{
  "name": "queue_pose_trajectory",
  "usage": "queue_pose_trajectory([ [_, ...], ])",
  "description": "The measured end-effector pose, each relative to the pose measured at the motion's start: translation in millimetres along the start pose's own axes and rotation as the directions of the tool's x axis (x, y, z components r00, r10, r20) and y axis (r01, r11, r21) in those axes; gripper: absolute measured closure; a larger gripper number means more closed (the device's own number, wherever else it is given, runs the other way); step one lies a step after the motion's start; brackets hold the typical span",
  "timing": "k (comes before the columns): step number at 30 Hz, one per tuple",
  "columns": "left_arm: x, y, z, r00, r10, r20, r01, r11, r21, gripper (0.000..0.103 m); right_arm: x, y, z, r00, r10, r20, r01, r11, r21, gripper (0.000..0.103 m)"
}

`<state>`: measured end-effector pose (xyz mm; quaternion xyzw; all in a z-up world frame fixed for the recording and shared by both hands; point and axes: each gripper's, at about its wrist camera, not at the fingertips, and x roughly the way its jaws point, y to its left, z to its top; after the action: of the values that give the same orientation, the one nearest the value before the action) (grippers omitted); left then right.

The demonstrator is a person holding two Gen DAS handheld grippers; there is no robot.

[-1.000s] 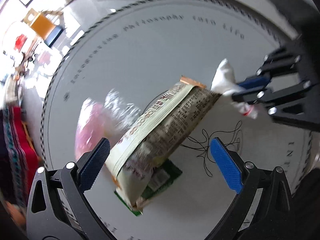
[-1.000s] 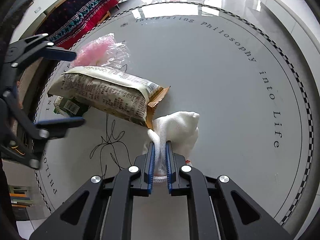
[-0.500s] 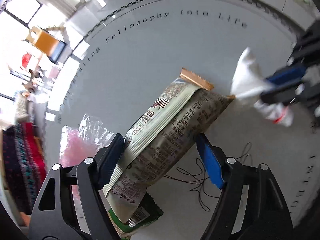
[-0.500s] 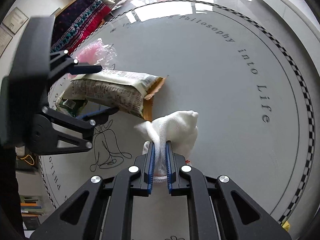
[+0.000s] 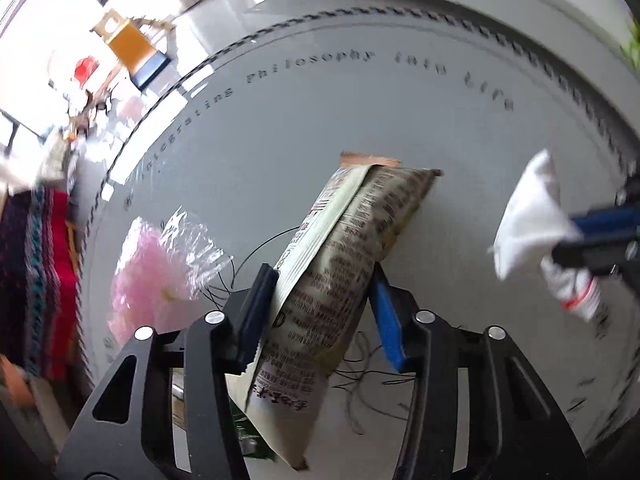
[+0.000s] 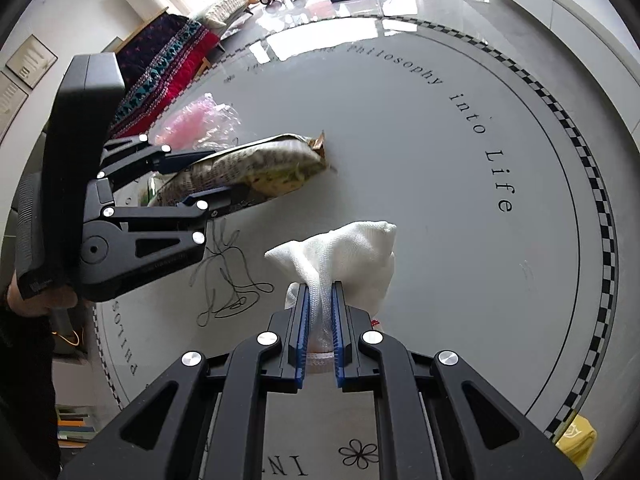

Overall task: Collect trash
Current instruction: 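Lift the snack bag with the left tool while the right holds the white cloth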

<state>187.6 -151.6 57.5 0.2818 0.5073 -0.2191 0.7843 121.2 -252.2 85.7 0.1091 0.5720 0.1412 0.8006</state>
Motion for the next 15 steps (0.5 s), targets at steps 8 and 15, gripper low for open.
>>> queue_pose_trajectory([
  [8,-22,19,-31,0.973,-0.229,0.022,0.226,0.938,-0.261,0.06,-18,16,-12,0.999,0.036,0.028,-0.036,0.999,-0.005,0.091],
  [15,-24,-23,-61,0.98,-0.18,-0.083,0.166,0.974,-0.155,0.057,-31,29,-25,0.998,0.053,0.039,-0.053,0.999,-0.01,0.091],
])
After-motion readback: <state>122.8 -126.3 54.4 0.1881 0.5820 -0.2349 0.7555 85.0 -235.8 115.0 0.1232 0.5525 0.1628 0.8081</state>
